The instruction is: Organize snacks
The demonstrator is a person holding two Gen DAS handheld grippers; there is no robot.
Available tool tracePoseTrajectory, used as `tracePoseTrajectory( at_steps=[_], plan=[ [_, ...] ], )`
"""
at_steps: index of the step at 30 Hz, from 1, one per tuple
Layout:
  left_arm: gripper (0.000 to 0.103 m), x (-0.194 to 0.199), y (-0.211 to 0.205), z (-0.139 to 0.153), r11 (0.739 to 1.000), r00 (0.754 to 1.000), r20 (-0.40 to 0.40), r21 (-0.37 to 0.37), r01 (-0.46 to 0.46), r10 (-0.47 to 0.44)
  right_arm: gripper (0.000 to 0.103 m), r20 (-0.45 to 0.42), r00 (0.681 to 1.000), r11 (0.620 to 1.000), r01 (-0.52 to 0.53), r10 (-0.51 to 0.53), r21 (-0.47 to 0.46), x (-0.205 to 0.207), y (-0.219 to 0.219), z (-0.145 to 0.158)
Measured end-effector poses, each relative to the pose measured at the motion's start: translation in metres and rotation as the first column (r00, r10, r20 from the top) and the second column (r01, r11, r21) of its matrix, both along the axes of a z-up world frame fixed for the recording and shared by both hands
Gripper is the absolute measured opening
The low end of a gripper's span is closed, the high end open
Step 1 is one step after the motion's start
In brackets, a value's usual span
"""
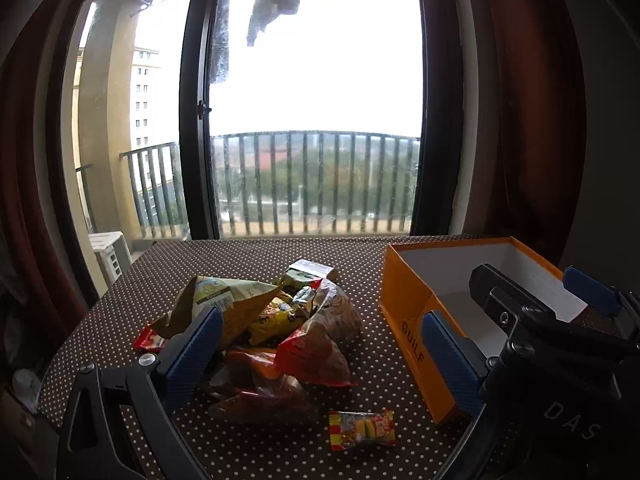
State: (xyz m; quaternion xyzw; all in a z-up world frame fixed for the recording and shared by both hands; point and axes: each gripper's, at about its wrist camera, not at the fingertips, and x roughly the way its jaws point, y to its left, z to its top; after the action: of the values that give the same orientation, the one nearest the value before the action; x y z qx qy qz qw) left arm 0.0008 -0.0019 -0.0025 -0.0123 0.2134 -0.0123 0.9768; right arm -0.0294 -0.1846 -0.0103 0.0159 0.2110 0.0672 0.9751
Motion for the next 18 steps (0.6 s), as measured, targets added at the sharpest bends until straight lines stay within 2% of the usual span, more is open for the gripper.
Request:
tracePoseTrajectory(
  at_steps=[4,18],
  plan=[
    [0.099,-0.0023,-0.0021,0.0011,1.0,1.0,0.006,0.002,0.008,-0.008,0.102,0.004,1.0,1.0,-0.024,0.024,-0.003,-0.0026,0.0009,0.0008],
    [0.098,-0.0073,0.0,0.0013,1.0,1.0,0.008,-0.013,0.003,-0.003,0.102,0.002,1.0,1.0,-0.013,0.013,-0.012,-0.0074,0.0032,0.0015]
  ],
)
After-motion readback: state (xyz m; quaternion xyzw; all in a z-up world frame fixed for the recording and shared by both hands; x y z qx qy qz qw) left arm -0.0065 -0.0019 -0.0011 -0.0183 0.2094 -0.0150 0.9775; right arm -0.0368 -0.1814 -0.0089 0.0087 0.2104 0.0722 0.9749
